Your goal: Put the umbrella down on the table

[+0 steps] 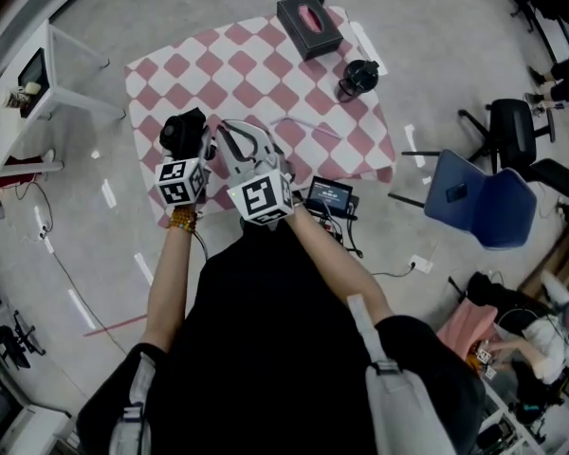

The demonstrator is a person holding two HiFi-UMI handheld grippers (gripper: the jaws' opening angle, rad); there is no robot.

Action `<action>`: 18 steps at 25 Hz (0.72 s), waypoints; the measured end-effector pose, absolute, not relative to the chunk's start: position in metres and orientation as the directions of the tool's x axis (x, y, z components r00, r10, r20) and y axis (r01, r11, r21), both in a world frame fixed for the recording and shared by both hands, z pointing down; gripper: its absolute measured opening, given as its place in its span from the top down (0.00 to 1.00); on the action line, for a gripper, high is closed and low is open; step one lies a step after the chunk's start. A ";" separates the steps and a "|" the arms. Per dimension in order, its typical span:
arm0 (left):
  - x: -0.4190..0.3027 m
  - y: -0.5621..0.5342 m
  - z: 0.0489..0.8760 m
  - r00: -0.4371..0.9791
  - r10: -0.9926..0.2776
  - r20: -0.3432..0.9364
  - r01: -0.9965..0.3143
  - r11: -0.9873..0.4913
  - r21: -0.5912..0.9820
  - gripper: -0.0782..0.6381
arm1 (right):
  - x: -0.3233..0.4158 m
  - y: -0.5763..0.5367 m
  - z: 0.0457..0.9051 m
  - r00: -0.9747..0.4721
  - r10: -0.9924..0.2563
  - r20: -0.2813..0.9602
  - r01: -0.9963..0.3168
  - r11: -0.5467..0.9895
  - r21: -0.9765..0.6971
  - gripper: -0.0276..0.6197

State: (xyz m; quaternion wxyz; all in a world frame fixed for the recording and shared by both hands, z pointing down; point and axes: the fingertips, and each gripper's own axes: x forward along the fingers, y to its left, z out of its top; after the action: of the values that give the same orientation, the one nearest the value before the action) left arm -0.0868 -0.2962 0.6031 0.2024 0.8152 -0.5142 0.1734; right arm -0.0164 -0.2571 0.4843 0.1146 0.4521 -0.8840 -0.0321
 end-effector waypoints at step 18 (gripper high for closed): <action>-0.069 -0.327 0.640 0.404 -0.732 0.548 -0.913 -0.359 0.194 0.59 | 0.015 -0.291 0.494 -0.541 -0.813 0.214 -0.800 0.576 0.166 0.93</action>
State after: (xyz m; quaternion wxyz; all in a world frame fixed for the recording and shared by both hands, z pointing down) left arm -0.0686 -0.3270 0.6402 0.2405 0.8026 -0.5126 0.1878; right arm 0.0149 -0.2910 0.4938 0.1348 0.4596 -0.8775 -0.0241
